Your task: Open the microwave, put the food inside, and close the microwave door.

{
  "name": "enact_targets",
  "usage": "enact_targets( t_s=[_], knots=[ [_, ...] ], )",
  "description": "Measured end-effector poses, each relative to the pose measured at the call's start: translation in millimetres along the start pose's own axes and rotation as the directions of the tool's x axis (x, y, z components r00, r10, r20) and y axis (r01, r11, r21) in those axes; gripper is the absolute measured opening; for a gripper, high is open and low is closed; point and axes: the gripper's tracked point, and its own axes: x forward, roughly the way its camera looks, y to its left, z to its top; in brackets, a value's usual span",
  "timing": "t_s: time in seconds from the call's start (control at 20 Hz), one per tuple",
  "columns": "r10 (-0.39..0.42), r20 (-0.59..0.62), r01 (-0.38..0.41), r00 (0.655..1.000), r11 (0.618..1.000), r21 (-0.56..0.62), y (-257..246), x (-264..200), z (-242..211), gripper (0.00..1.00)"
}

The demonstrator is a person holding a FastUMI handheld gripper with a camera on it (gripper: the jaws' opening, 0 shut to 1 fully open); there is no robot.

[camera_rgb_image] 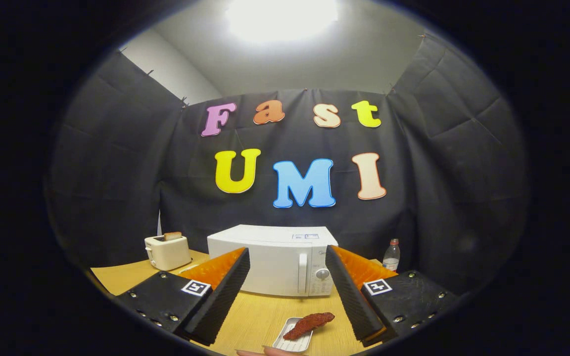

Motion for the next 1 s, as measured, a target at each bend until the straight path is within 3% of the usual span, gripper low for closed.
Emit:
enact_targets(
  t_s=[1.0],
  knots=[
    [-0.004,-0.005,0.004,1.0,1.0,-0.013,4.2,1.8,-3.8,0.97]
  ],
)
